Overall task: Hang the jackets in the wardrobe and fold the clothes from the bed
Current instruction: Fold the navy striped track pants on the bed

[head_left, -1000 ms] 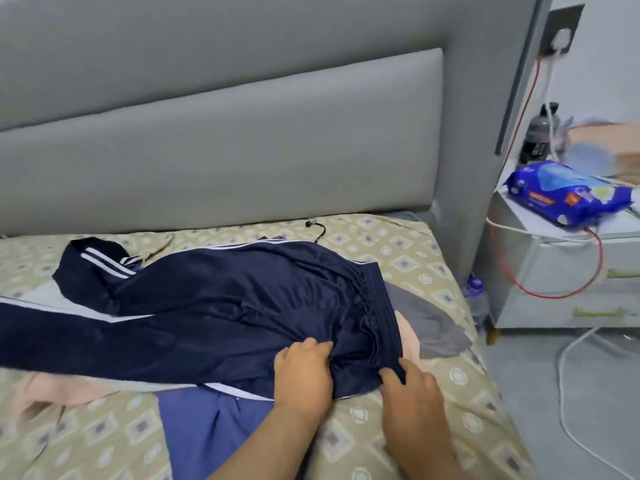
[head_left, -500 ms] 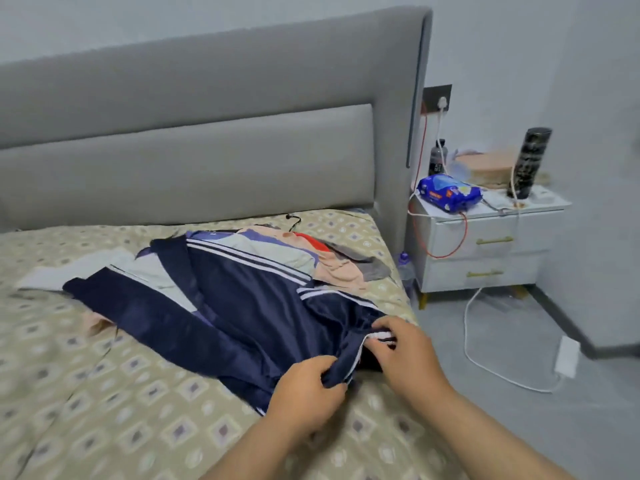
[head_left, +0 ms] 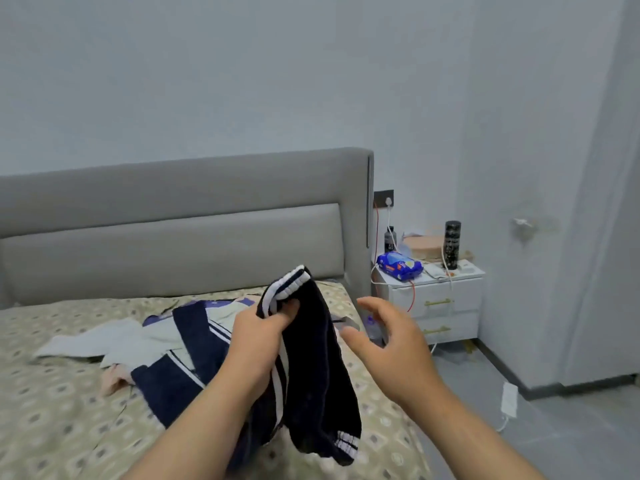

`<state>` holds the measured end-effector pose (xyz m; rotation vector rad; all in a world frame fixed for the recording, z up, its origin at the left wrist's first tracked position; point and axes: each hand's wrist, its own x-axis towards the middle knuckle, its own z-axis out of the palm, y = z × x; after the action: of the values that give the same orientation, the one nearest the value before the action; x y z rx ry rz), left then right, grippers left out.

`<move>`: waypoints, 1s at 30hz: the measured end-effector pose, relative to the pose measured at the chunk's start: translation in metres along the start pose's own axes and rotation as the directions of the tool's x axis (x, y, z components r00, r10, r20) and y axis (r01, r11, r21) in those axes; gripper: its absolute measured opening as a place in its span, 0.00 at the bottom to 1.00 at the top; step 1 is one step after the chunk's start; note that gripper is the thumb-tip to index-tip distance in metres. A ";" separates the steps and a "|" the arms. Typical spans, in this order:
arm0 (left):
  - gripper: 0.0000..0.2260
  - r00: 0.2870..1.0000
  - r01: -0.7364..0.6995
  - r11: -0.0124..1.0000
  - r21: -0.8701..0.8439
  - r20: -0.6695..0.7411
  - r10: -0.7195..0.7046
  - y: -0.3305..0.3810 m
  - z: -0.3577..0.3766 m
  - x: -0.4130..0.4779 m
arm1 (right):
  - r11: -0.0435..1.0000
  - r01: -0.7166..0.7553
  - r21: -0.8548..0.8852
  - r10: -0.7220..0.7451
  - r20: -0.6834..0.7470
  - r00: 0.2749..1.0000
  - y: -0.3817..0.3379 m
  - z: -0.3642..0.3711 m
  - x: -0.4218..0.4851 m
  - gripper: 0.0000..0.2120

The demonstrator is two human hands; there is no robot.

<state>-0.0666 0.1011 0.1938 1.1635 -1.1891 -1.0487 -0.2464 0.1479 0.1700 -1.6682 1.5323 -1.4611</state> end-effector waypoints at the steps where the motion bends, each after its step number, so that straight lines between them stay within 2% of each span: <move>1: 0.04 0.999 -0.007 0.998 -0.065 -0.041 0.004 0.014 -0.003 -0.002 | 0.999 -0.037 -0.035 0.039 0.053 0.998 -0.001 -0.006 -0.009 0.27; 3: 0.03 0.994 -0.025 0.991 -0.132 -0.106 0.011 0.042 -0.005 -0.005 | 0.995 -0.090 -0.040 0.095 0.146 0.985 -0.003 -0.008 -0.027 0.35; 6: 0.03 0.984 -0.072 0.986 -0.152 -0.175 0.045 0.072 -0.006 -0.011 | 0.998 -0.069 -0.004 0.069 0.216 0.974 -0.016 0.004 -0.050 0.41; 8: 0.05 0.973 -0.119 0.985 -0.122 -0.214 0.091 0.088 -0.006 -0.013 | 0.999 -0.045 -0.012 0.047 0.220 0.974 -0.027 0.014 -0.064 0.50; 11: 0.07 0.958 -0.181 0.981 -0.072 -0.238 0.159 0.117 -0.006 -0.014 | 0.999 0.046 0.006 -0.046 0.188 0.981 -0.044 0.035 -0.086 0.51; 13: 0.07 0.950 -0.214 0.975 -0.058 -0.246 0.194 0.136 -0.007 -0.014 | 0.992 0.119 0.052 -0.124 0.119 0.985 -0.049 0.045 -0.089 0.45; 16: 0.08 0.946 -0.258 0.964 -0.070 -0.222 0.237 0.161 -0.010 -0.019 | 0.970 0.218 0.110 -0.211 -0.070 0.975 -0.049 0.034 -0.068 0.27; 18: 0.05 0.942 -0.286 0.954 -0.090 -0.208 0.263 0.173 -0.011 -0.023 | 0.961 0.198 0.195 -0.159 -0.198 0.967 -0.053 0.017 -0.051 0.11; 19: 0.03 0.940 -0.298 0.950 -0.093 -0.201 0.275 0.179 -0.012 -0.025 | 0.954 0.159 0.255 -0.104 -0.216 0.971 -0.056 0.008 -0.042 0.04; 21: 0.02 0.938 -0.313 0.947 -0.077 -0.179 0.296 0.189 -0.017 -0.029 | 0.934 0.067 0.351 0.006 -0.201 0.979 -0.071 -0.016 -0.027 0.02; 23: 0.03 0.936 -0.332 0.943 -0.038 -0.139 0.324 0.195 -0.025 -0.032 | 0.918 0.040 0.394 0.045 -0.206 0.978 -0.093 -0.044 -0.014 0.03; 27: 0.03 0.922 -0.384 0.923 0.012 0.068 0.382 0.210 -0.050 -0.044 | 0.913 0.106 0.393 0.006 -0.273 0.962 -0.132 -0.098 0.009 0.08; 30: 0.08 0.932 -0.298 0.954 -0.012 0.210 0.294 0.232 -0.070 -0.052 | 0.903 0.135 0.408 -0.047 -0.219 0.975 -0.163 -0.132 0.020 0.11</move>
<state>-0.0026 0.1878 0.4167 0.8672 -1.4933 -0.9443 -0.2955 0.2182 0.3618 -1.3781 1.1315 -1.9053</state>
